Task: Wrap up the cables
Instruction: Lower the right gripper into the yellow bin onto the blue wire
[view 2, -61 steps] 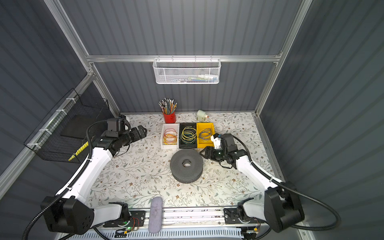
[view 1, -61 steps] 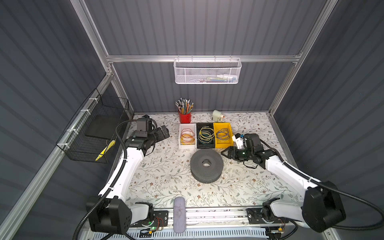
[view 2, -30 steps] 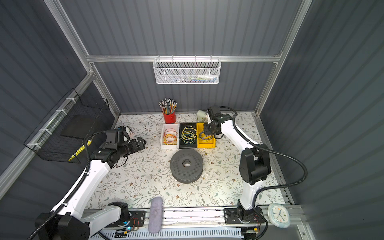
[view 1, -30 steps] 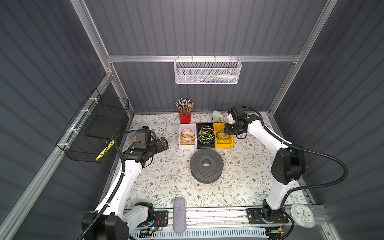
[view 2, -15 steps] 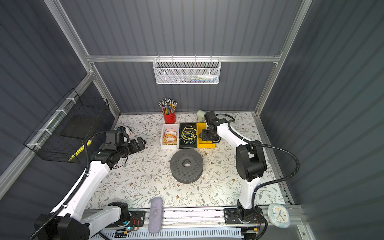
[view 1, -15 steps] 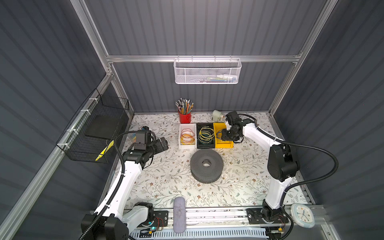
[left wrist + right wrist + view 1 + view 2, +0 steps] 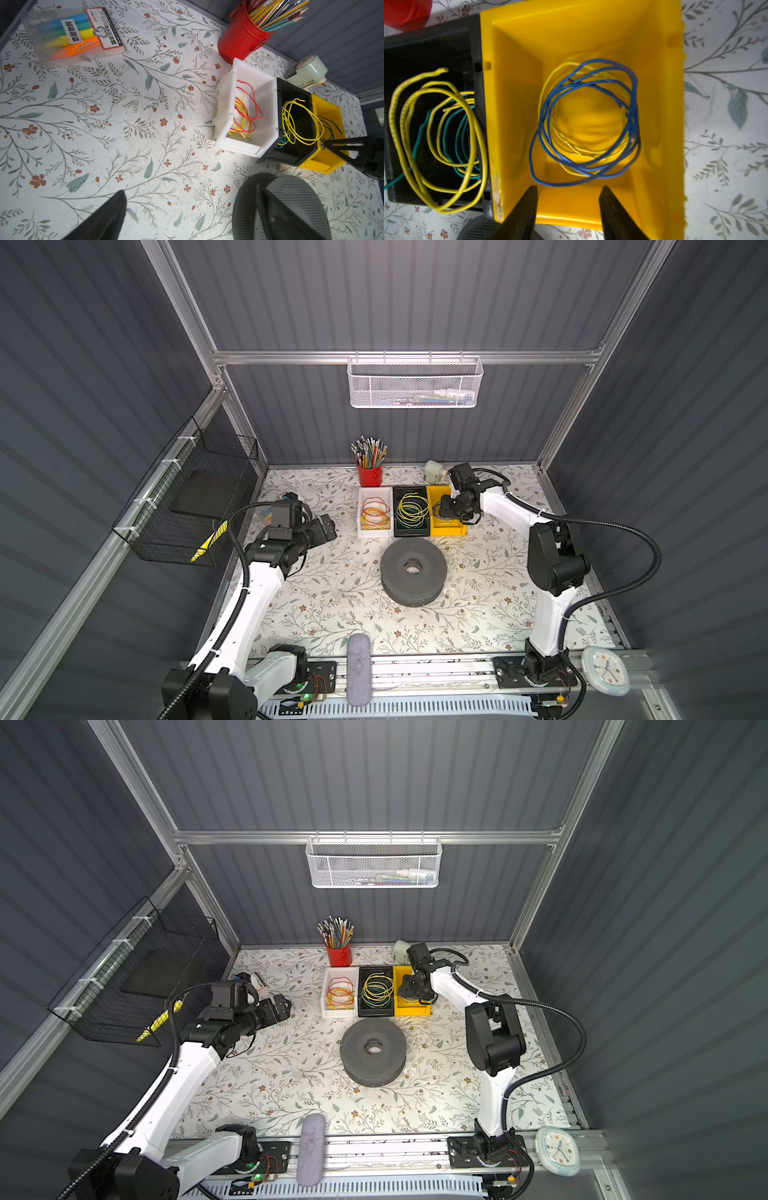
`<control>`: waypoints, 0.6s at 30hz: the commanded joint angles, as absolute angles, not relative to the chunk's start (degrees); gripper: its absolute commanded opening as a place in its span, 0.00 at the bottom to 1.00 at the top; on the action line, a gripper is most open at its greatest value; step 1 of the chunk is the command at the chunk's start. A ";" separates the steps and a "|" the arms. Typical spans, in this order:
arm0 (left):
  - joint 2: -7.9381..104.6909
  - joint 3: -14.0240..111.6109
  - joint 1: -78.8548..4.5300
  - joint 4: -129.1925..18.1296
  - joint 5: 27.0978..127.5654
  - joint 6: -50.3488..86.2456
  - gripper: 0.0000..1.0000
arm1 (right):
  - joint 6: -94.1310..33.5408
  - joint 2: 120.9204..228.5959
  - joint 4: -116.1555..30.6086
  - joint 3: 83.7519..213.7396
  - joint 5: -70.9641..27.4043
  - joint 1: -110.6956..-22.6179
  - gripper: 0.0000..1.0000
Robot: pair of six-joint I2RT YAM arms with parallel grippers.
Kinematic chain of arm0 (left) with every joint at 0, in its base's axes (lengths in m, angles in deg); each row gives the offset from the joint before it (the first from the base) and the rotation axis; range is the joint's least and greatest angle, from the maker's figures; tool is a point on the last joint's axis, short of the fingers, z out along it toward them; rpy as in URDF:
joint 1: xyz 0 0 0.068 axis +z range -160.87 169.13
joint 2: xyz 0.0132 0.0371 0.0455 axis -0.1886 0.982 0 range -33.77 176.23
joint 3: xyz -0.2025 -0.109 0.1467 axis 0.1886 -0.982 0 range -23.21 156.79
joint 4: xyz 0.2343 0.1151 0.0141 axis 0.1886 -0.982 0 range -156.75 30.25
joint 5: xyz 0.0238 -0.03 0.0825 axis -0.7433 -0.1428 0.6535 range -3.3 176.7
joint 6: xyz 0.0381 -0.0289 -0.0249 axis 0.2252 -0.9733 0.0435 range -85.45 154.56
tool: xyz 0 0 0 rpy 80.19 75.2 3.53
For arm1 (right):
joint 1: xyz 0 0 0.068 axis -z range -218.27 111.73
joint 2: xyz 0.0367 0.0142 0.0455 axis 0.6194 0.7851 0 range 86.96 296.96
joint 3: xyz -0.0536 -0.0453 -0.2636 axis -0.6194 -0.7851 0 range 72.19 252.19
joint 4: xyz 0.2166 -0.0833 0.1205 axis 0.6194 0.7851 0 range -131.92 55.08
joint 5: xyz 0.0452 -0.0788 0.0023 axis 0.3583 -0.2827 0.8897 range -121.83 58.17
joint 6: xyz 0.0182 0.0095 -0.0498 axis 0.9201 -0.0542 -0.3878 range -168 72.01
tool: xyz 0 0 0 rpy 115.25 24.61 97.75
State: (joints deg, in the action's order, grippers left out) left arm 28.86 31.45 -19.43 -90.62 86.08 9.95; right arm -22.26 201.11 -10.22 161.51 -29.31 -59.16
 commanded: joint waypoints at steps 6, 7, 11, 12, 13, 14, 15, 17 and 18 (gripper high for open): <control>27.59 34.17 -19.49 -93.13 87.14 11.61 0.99 | -16.42 203.11 -15.37 162.22 -30.09 -57.84 0.50; 27.56 34.19 -19.49 -93.23 87.23 11.61 0.99 | -15.93 203.40 -15.87 161.99 -29.84 -57.66 0.50; 27.43 34.64 -19.49 -93.68 87.06 11.53 0.99 | -15.64 203.56 -16.64 161.13 -30.70 -57.52 0.50; 27.33 34.73 -19.49 -93.76 87.05 11.44 1.00 | -15.54 203.46 -16.93 160.84 -31.06 -57.44 0.50; 27.19 34.80 -19.49 -93.77 87.05 11.44 0.99 | -15.48 203.46 -17.10 160.55 -31.28 -57.35 0.50; 27.05 34.81 -19.49 -93.79 87.05 11.38 0.99 | -15.31 203.33 -17.17 160.22 -31.39 -57.30 0.50; 26.90 34.93 -19.51 -93.94 87.08 11.29 0.99 | -15.23 203.00 -16.81 160.13 -31.35 -57.26 0.50; 26.93 35.57 -19.49 -94.61 87.14 11.52 0.99 | -15.43 201.68 -16.85 159.07 -31.75 -57.35 0.51; 26.83 35.51 -19.48 -94.66 87.23 11.48 1.00 | -15.44 200.97 -17.40 158.20 -32.13 -57.35 0.52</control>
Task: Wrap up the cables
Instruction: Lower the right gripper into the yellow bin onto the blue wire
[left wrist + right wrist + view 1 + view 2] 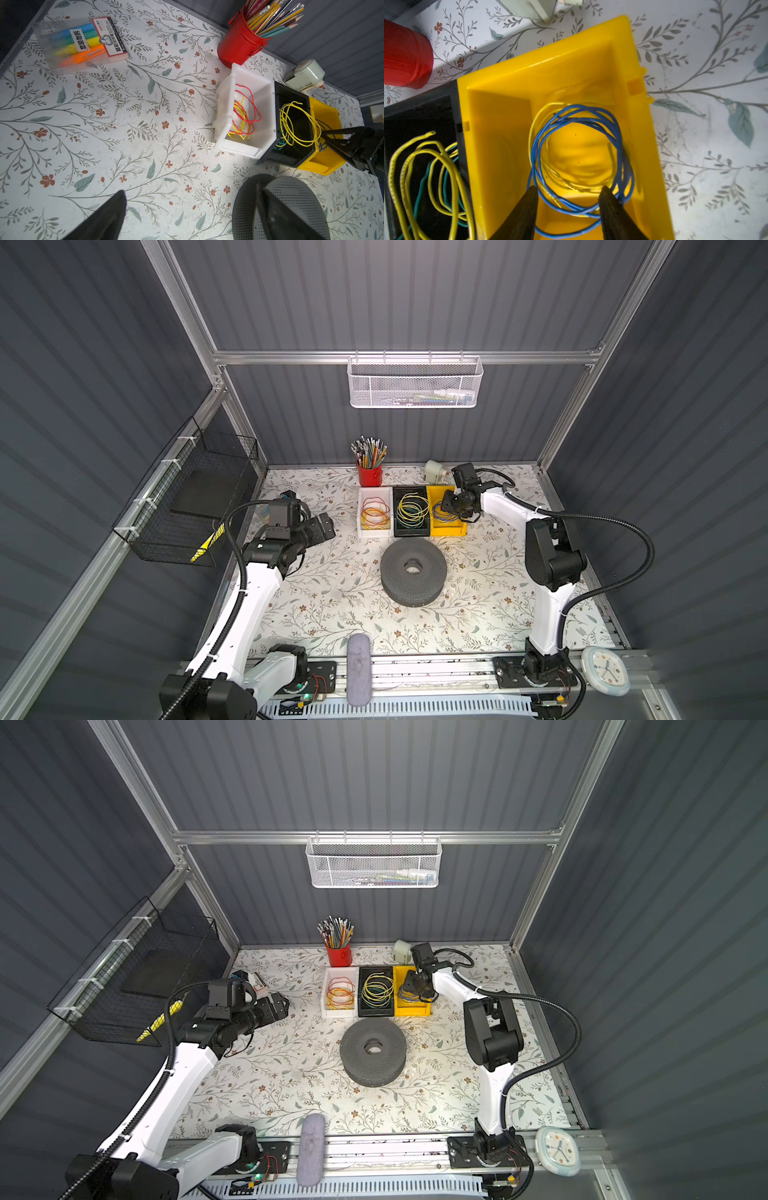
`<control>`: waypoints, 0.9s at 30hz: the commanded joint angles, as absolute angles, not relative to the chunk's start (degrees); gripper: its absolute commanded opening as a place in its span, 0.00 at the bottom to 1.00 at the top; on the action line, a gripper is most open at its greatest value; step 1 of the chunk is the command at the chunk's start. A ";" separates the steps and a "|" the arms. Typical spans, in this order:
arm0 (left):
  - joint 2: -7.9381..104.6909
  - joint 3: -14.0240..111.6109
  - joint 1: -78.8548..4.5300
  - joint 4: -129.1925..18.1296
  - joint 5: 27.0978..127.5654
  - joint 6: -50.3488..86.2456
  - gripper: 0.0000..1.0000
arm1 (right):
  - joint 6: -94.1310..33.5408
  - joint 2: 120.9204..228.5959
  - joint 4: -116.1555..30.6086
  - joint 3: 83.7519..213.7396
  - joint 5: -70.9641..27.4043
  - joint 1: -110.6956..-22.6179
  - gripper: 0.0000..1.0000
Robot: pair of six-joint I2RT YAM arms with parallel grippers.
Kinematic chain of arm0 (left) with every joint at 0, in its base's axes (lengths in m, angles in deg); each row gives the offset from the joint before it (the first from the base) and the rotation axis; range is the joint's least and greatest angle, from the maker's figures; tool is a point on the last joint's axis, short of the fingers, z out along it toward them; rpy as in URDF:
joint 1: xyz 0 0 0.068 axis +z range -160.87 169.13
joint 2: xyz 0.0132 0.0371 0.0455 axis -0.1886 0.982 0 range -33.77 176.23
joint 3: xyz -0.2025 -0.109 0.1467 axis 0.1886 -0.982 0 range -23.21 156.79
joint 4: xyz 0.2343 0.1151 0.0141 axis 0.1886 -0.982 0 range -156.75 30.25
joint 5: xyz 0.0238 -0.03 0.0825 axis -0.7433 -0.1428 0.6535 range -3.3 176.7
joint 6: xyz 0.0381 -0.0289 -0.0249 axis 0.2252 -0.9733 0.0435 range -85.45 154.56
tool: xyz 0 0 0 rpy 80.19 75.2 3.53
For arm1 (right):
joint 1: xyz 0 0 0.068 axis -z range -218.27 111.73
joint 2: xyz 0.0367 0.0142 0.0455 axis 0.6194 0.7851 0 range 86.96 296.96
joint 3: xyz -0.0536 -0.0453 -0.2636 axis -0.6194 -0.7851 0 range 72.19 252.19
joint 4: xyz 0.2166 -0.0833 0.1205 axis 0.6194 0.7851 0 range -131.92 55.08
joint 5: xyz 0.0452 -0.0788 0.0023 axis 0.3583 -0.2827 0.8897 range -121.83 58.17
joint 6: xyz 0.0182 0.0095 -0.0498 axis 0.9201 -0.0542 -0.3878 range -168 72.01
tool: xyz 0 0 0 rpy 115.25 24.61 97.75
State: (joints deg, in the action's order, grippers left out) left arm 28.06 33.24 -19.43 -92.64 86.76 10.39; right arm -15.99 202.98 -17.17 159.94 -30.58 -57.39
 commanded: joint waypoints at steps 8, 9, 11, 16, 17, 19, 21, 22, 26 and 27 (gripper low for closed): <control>27.14 36.24 -19.51 -94.79 86.34 11.09 0.99 | -13.96 201.01 -21.73 156.23 -30.13 -57.29 0.46; 26.85 36.24 -19.49 -95.06 86.68 11.24 0.99 | -14.83 199.99 -21.98 155.74 -31.62 -57.85 0.46; 26.10 35.97 -19.49 -95.13 87.39 11.29 0.99 | -17.23 198.70 -20.71 156.09 -34.32 -58.96 0.46; 26.14 35.50 -19.49 -94.56 86.77 10.63 0.99 | -16.97 197.71 -20.42 156.08 -32.88 -58.24 0.43; 26.29 35.59 -19.50 -94.63 86.49 10.52 0.99 | -17.05 197.51 -20.69 156.04 -32.82 -58.10 0.42; 26.19 35.85 -19.49 -94.73 86.26 10.53 1.00 | -17.34 197.32 -20.51 156.41 -33.03 -57.98 0.42; 25.99 35.87 -19.49 -94.97 86.59 10.73 0.99 | -17.42 196.88 -20.01 156.90 -32.41 -57.71 0.42; 25.87 35.94 -19.49 -95.08 86.70 10.89 1.00 | -17.54 196.38 -19.95 157.01 -32.43 -57.61 0.42; 25.60 35.93 -19.56 -95.43 86.80 10.87 1.00 | -17.87 192.98 -17.83 154.71 -33.69 -57.62 0.46; 25.43 35.81 -19.49 -95.36 86.79 10.75 0.99 | -17.48 191.69 -17.84 153.34 -34.18 -57.61 0.47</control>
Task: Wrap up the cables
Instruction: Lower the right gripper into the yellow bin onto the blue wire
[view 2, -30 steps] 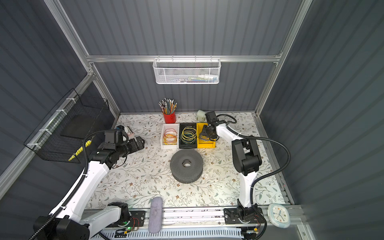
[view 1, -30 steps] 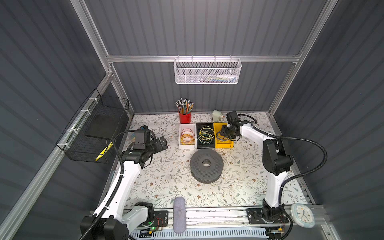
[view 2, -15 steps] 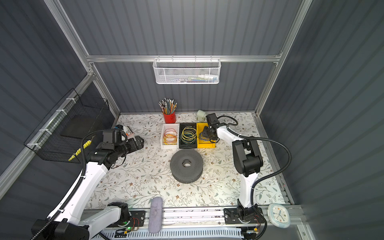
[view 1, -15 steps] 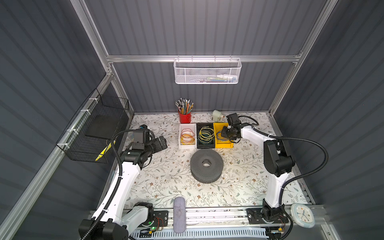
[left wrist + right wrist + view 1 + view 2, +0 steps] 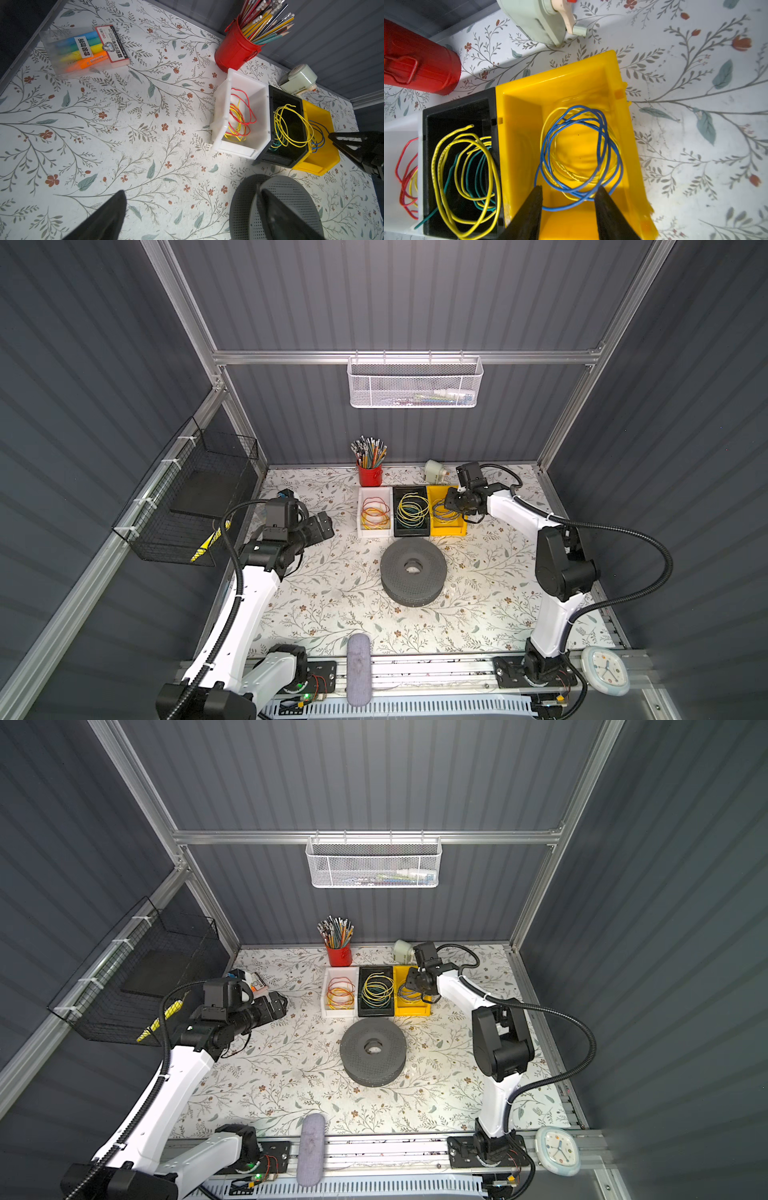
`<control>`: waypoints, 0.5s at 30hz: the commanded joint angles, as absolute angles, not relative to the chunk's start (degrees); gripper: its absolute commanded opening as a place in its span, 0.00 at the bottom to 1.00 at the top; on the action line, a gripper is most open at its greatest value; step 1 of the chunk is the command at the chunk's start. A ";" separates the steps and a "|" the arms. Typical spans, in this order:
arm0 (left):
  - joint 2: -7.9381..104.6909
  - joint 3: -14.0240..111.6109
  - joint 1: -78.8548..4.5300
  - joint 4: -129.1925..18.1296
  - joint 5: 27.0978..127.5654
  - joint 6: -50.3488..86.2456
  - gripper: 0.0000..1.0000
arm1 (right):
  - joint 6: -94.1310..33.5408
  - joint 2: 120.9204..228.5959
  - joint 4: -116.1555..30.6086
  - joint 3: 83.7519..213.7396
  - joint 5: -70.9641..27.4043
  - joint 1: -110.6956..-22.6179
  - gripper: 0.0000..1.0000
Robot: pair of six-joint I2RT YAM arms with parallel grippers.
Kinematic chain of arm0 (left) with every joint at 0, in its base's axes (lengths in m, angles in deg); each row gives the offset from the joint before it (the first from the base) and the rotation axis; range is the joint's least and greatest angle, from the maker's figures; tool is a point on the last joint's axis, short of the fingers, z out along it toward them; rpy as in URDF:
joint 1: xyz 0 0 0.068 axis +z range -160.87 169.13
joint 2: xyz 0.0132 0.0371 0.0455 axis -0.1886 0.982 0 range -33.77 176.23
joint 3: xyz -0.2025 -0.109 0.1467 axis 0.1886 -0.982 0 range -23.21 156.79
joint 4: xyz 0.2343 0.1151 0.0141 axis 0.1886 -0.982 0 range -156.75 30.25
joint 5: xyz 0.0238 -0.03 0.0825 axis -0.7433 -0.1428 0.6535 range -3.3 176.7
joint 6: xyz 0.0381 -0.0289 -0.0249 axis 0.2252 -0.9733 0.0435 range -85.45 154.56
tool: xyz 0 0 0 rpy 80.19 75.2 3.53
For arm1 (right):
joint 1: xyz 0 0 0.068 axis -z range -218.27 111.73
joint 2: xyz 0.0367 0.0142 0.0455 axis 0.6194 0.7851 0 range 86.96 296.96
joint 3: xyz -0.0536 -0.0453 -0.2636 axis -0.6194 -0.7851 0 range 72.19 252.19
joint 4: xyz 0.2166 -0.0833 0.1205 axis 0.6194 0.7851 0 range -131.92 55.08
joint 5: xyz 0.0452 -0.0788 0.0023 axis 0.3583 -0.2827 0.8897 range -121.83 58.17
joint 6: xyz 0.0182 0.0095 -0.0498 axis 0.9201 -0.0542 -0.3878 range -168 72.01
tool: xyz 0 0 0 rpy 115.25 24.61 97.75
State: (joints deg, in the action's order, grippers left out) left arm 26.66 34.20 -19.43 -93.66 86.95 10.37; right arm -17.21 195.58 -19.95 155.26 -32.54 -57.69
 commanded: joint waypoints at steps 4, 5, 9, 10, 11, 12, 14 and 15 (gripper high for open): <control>25.33 34.88 -19.49 -94.32 86.61 10.21 0.99 | -16.17 189.39 -18.43 149.83 -33.85 -57.61 0.48; 25.49 34.80 -19.49 -94.13 86.38 10.21 1.00 | -15.82 189.54 -18.30 149.65 -33.71 -57.61 0.48; 26.19 36.04 -19.49 -94.53 85.77 10.70 0.99 | -14.45 191.50 -18.27 150.34 -32.44 -57.61 0.48; 26.18 36.14 -19.50 -94.56 85.88 10.81 0.99 | -14.26 192.17 -18.47 150.65 -31.91 -57.60 0.48; 26.10 36.23 -19.49 -94.47 85.91 10.82 1.00 | -14.00 193.06 -18.52 150.97 -31.67 -57.61 0.48; 25.98 36.24 -19.50 -94.47 86.07 10.91 1.00 | -13.73 193.91 -18.47 151.45 -31.36 -57.60 0.48; 25.78 36.36 -19.49 -94.63 86.16 10.91 0.99 | -13.35 195.46 -18.60 152.12 -30.79 -57.61 0.48; 25.74 36.41 -19.48 -94.72 86.26 10.91 1.00 | -13.20 196.05 -18.91 152.34 -30.61 -57.61 0.47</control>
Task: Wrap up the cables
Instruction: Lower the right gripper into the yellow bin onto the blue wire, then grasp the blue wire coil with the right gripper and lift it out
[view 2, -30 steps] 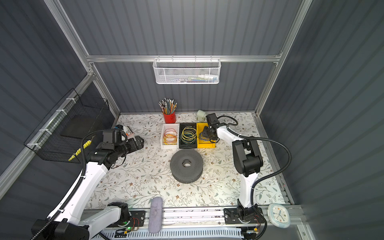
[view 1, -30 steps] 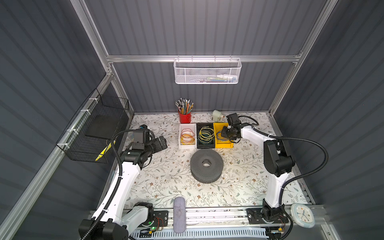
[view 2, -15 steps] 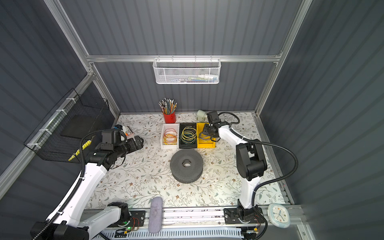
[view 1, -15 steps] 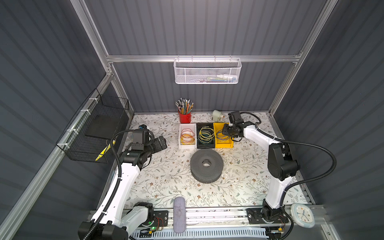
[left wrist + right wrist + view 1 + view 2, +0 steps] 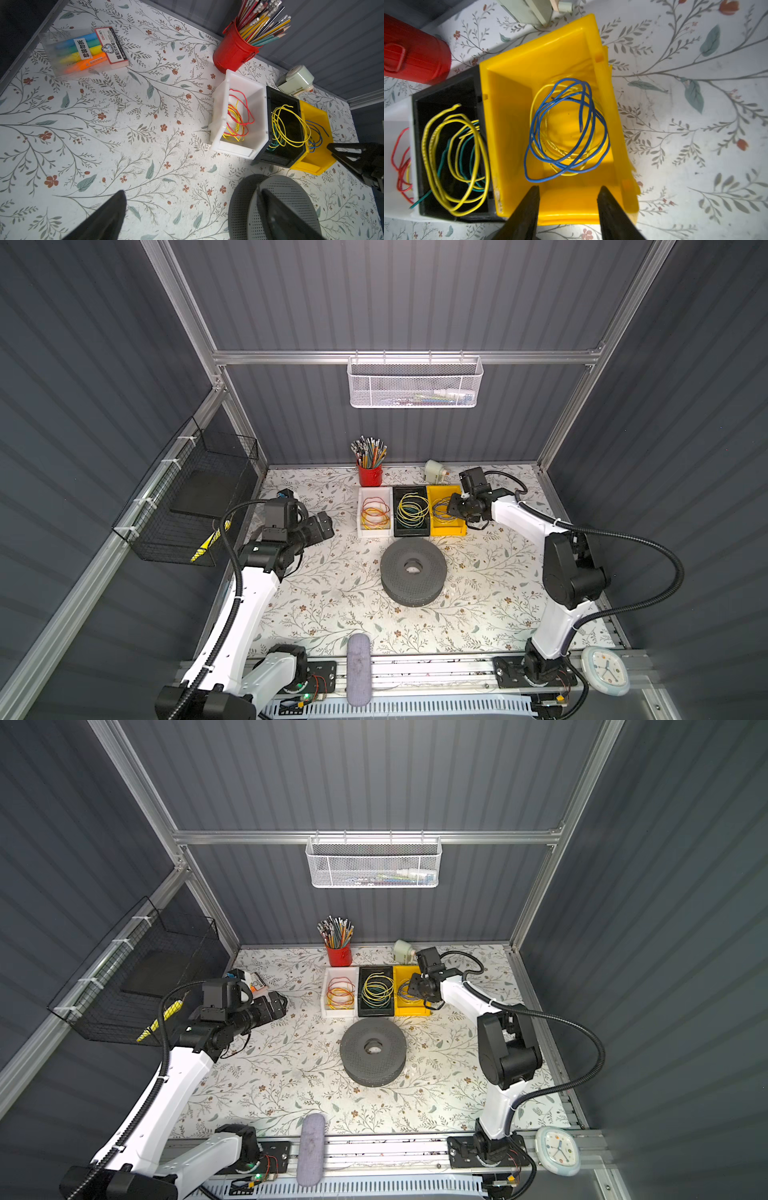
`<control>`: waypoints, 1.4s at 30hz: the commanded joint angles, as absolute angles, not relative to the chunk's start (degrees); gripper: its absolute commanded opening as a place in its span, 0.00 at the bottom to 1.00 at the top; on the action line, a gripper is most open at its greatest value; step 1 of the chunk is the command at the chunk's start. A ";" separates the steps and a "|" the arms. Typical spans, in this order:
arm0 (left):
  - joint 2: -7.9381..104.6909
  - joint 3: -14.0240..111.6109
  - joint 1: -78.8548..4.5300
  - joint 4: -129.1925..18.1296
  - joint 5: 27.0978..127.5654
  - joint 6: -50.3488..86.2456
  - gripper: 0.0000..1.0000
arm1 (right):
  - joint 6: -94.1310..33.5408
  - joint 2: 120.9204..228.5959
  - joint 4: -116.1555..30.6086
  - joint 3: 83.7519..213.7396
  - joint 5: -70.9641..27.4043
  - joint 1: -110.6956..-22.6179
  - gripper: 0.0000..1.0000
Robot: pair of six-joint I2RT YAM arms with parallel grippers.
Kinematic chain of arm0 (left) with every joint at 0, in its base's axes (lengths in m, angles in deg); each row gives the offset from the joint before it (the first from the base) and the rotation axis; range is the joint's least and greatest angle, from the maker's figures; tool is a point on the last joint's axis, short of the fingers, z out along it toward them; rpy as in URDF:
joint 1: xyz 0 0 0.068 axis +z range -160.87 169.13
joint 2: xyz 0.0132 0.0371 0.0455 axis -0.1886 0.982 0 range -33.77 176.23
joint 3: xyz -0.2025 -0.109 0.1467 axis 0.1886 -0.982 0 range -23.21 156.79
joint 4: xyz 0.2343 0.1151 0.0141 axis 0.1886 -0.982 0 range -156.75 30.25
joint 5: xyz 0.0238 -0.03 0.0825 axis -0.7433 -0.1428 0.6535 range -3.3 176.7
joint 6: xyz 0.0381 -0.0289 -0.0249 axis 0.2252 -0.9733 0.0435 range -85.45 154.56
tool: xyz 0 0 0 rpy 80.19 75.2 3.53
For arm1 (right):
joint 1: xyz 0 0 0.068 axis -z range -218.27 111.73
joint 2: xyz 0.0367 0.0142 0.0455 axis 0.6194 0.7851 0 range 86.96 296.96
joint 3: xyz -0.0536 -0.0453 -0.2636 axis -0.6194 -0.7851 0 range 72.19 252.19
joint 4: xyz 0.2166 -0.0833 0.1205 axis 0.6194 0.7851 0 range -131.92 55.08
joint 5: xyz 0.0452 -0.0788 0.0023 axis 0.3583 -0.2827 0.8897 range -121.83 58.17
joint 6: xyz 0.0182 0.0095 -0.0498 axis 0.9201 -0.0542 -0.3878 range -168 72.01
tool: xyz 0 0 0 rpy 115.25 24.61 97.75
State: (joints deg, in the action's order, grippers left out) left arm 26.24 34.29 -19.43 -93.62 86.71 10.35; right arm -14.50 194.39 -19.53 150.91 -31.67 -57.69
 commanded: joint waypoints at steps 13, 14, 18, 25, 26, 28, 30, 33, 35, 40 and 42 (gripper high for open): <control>26.30 38.35 -19.49 -95.08 87.03 11.10 1.00 | -13.08 200.98 -21.89 156.53 -31.83 -57.79 0.41; 26.56 38.78 -19.49 -95.17 87.05 11.22 0.99 | -12.64 201.35 -22.10 156.81 -31.64 -57.78 0.39; 27.55 40.34 -19.49 -95.52 87.05 11.55 0.99 | -11.60 202.36 -23.09 157.12 -30.76 -57.61 0.29; 26.80 40.25 -19.49 -96.13 87.13 11.00 0.99 | -10.77 202.02 -24.93 155.26 -28.83 -56.92 0.00; 26.63 40.26 -19.49 -96.31 87.27 11.00 1.00 | -10.65 201.63 -25.23 155.04 -28.56 -56.82 0.00; 26.46 40.39 -19.49 -96.48 87.41 10.92 1.00 | -10.26 200.61 -25.64 154.66 -27.71 -56.58 0.00; 26.23 40.43 -19.50 -96.50 87.29 10.61 0.99 | -10.28 198.74 -25.94 154.21 -26.93 -56.47 0.00; 26.04 40.75 -19.49 -96.58 87.08 10.57 1.00 | -11.36 194.89 -24.90 153.93 -26.71 -56.47 0.00; 26.17 41.24 -19.49 -96.54 86.00 11.41 1.00 | -12.56 192.08 -23.75 154.02 -27.01 -56.47 0.00; 29.98 45.30 -19.54 -99.59 78.22 15.96 0.99 | -15.05 186.18 -21.55 153.74 -26.18 -56.29 0.00; 31.06 45.93 -19.51 -100.09 75.39 17.39 0.99 | -15.75 184.56 -20.02 153.87 -25.48 -56.25 0.00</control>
